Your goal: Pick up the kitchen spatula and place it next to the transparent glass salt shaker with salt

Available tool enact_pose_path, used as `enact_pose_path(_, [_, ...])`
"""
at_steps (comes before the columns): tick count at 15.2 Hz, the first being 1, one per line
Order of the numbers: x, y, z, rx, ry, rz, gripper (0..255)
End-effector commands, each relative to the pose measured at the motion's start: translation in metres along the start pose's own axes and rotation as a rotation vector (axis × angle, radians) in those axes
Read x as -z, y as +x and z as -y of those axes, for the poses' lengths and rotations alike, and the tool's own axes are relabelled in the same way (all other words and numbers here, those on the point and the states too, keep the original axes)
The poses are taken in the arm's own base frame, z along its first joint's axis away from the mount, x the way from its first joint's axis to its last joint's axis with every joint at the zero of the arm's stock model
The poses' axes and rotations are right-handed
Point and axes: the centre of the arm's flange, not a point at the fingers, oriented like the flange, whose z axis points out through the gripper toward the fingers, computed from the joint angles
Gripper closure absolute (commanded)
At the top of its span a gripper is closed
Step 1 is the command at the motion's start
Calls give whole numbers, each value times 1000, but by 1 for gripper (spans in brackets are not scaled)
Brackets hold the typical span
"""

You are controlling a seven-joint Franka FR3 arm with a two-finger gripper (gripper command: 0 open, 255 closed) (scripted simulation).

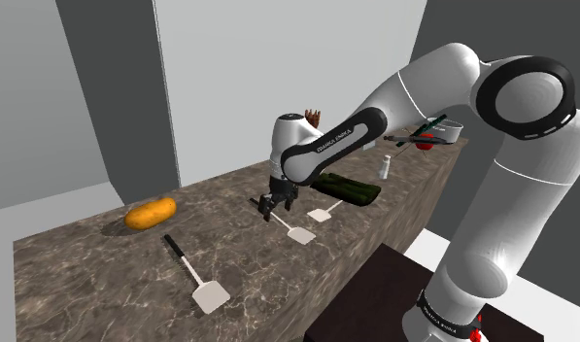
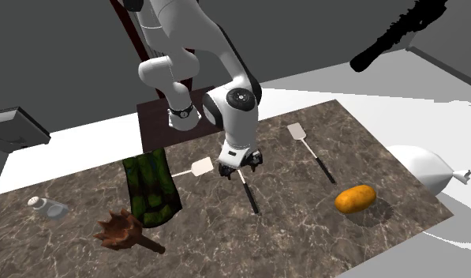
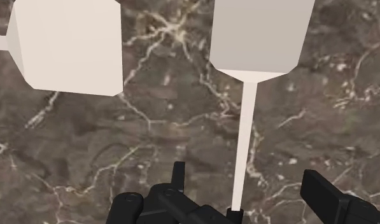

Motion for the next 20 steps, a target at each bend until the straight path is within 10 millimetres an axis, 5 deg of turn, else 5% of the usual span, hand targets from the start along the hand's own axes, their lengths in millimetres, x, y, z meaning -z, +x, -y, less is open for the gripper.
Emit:
enact_pose_path(1, [0, 0, 0, 0, 0, 0, 0])
enact_pose_path(3, [0, 0, 0, 0, 0, 0, 0])
enact_pose_path(4, [0, 0, 0, 0, 0, 0, 255])
enact_pose_path(13, [0, 0, 0, 0, 0, 0, 255])
enact_pose_path(20, [37, 2, 0, 0, 0, 0, 255])
